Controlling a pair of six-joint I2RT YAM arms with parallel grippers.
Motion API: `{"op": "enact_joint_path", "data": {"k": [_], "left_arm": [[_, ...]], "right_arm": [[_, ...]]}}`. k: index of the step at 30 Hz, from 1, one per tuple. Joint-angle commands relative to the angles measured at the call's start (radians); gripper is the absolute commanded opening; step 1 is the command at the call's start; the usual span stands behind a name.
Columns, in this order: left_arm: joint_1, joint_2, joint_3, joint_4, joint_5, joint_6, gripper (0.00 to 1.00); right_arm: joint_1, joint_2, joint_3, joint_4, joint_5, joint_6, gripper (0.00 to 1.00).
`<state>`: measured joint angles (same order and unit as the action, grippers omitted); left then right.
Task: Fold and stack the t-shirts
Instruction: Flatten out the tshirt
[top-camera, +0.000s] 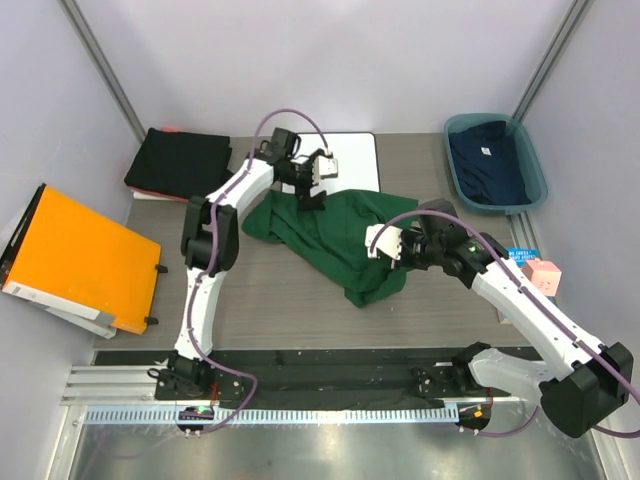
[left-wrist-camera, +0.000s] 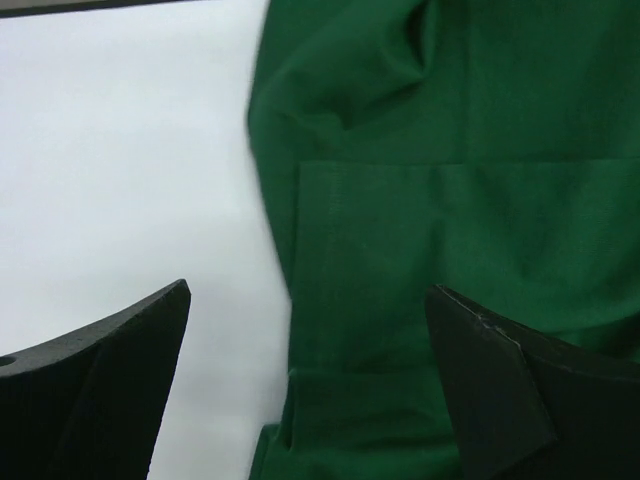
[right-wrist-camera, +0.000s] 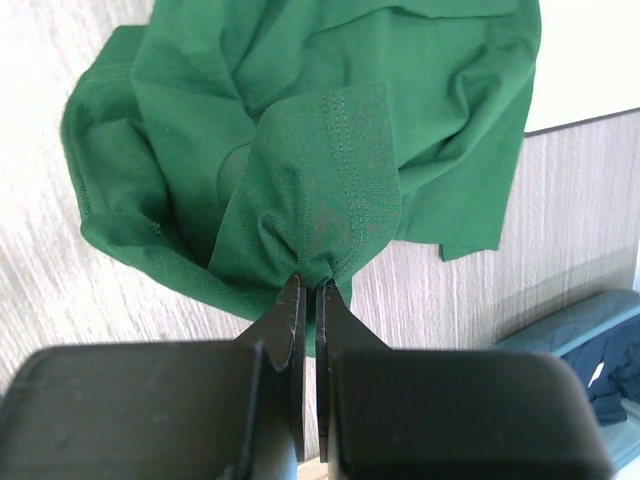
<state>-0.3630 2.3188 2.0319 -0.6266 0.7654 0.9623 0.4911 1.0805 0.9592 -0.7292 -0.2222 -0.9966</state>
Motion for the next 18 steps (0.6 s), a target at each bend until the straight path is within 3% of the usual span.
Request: {"op": "enact_joint_path", "data": {"k": [1, 7, 12, 15, 16, 18], "left_arm": [[-0.03, 0.036, 0.094, -0.016, 0.1, 0.131, 1.0], [-0.059, 0.08, 0.103, 0.166, 0.11, 0.04, 1.0], [-0.077, 0.105, 0.108, 0.188, 0.173, 0.012, 0.99], [-0.085, 0.111, 0.085, 0.177, 0.17, 0.054, 0.88], [-0.085, 0.114, 0.082, 0.163, 0.164, 0.067, 0.79], [-0.086, 0.122, 0.076, 0.156, 0.14, 0.081, 0.75]], "right_arm": [[-0.02, -0.007, 0.003, 0.07, -0.005, 0.042, 0.01], [-0.034, -0.01, -0.007, 0.07, -0.012, 0.052, 0.01], [-0.054, 0.004, 0.0, 0.074, -0.023, 0.047, 0.01], [-0.069, 0.016, 0.009, 0.077, -0.028, 0.047, 0.01], [-0.071, 0.022, 0.015, 0.077, -0.029, 0.049, 0.01], [-0.077, 0.025, 0.021, 0.079, -0.034, 0.053, 0.01]]}}
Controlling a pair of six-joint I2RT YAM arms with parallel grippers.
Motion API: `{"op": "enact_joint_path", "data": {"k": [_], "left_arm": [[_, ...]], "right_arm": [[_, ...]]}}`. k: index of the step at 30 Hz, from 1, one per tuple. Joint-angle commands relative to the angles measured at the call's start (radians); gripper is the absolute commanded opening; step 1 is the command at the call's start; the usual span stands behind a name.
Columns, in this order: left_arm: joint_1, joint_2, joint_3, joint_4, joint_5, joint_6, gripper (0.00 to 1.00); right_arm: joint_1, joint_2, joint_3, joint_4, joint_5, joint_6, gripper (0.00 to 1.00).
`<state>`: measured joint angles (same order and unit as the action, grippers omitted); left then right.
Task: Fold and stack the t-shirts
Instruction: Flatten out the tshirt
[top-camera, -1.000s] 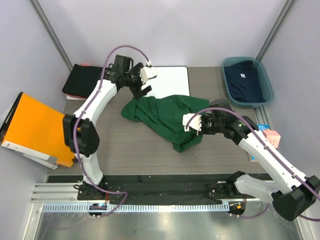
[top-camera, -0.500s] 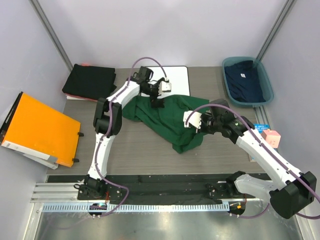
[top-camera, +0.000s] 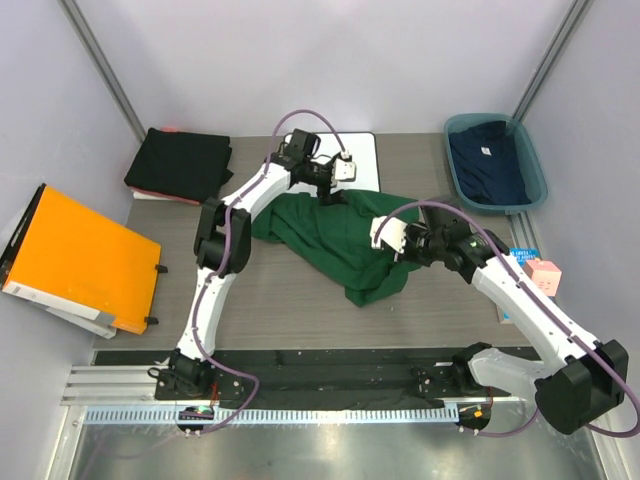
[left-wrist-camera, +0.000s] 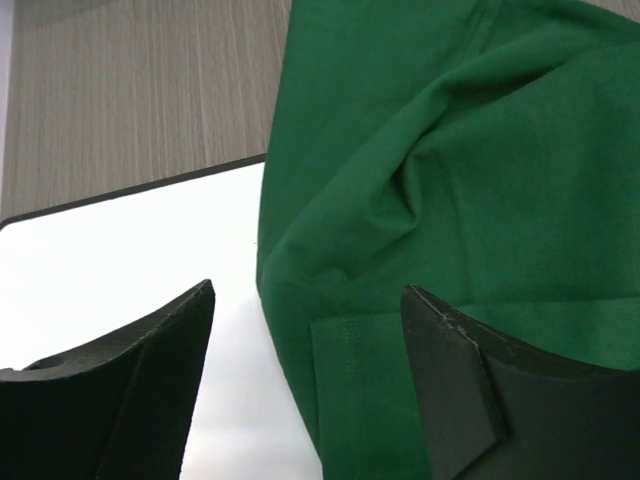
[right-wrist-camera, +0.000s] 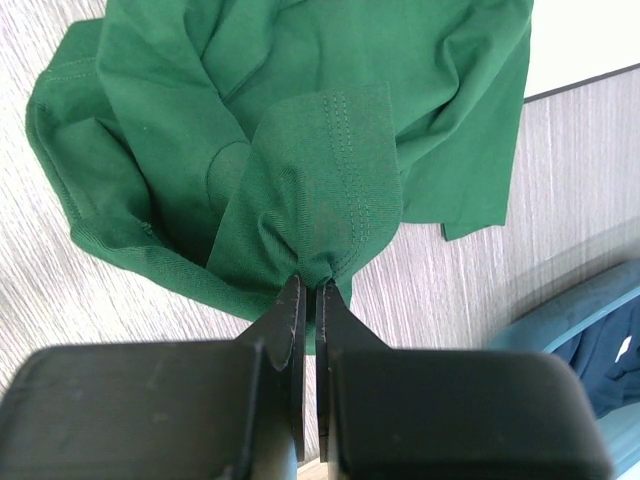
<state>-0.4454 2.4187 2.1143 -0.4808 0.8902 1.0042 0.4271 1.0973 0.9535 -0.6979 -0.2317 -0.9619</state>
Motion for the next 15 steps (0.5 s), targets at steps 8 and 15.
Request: {"op": "enact_joint_path", "data": {"k": [8, 15], "left_arm": [[-0.007, 0.068, -0.007, -0.077, -0.115, 0.189, 0.78], [-0.012, 0.1, 0.006, -0.123, -0.211, 0.258, 0.82]], "right_arm": [[-0.025, 0.032, 0.047, 0.047, -0.046, 0.015, 0.01], [-0.033, 0.049, 0.083, 0.049, -0.06, 0.015, 0.01]]}}
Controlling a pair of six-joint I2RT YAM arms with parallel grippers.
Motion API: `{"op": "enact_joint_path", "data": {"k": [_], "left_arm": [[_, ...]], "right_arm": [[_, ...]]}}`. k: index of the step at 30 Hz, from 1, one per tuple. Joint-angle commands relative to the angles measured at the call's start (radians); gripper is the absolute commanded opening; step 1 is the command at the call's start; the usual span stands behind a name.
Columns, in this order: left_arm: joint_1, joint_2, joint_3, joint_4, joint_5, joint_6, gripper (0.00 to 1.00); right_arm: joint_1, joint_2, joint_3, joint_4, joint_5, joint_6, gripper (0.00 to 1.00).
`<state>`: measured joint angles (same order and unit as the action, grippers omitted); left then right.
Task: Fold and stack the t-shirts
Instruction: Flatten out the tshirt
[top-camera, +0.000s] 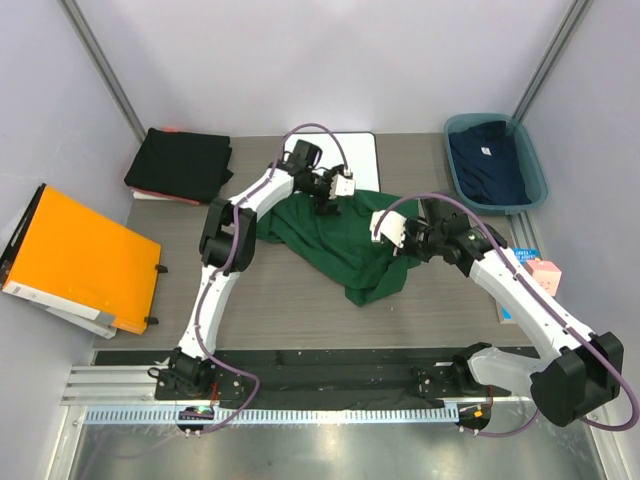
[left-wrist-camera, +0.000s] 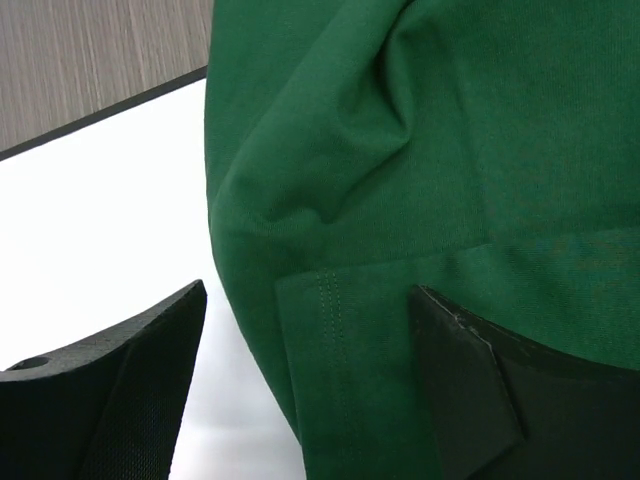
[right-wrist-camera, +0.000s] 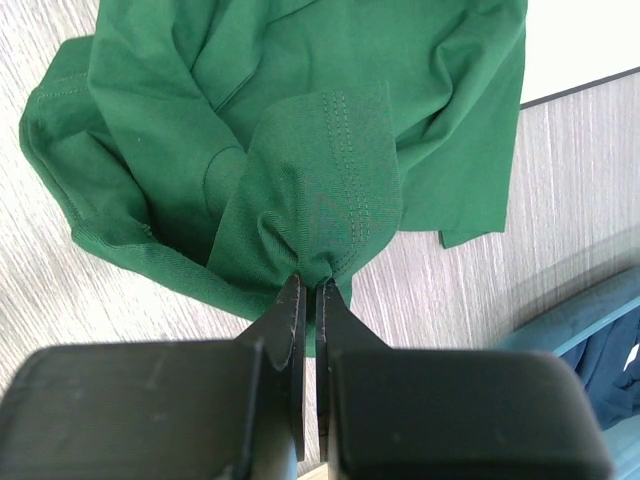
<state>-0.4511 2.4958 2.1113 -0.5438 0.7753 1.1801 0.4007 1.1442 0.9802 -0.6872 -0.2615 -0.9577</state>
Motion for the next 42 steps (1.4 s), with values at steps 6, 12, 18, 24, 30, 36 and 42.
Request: {"op": "enact_joint_path", "data": {"k": [6, 12, 18, 24, 30, 36, 42], "left_arm": [[-0.006, 0.043, 0.032, -0.123, -0.094, 0.124, 0.69], [-0.006, 0.054, 0.049, -0.271, -0.111, 0.251, 0.5], [-0.008, 0.069, 0.061, -0.343, -0.198, 0.315, 0.58], [-0.011, 0.098, 0.09, -0.455, -0.318, 0.466, 0.55], [-0.011, 0.118, 0.13, -0.587, -0.364, 0.63, 0.41], [-0.011, 0.114, 0.147, -0.731, -0.396, 0.719, 0.24], [-0.017, 0.092, 0.144, -0.821, -0.377, 0.716, 0.03]], "right_arm": [[-0.016, 0.014, 0.063, 0.04, -0.039, -0.001, 0.01], [-0.031, 0.023, 0.078, 0.041, -0.05, -0.009, 0.01], [-0.039, 0.029, 0.1, 0.04, -0.062, -0.01, 0.01], [-0.043, 0.037, 0.126, 0.041, -0.07, -0.019, 0.01], [-0.077, 0.045, 0.126, 0.04, -0.099, -0.047, 0.01], [-0.092, 0.046, 0.137, 0.041, -0.104, -0.058, 0.01], [-0.097, 0.04, 0.144, 0.04, -0.105, -0.065, 0.01]]}}
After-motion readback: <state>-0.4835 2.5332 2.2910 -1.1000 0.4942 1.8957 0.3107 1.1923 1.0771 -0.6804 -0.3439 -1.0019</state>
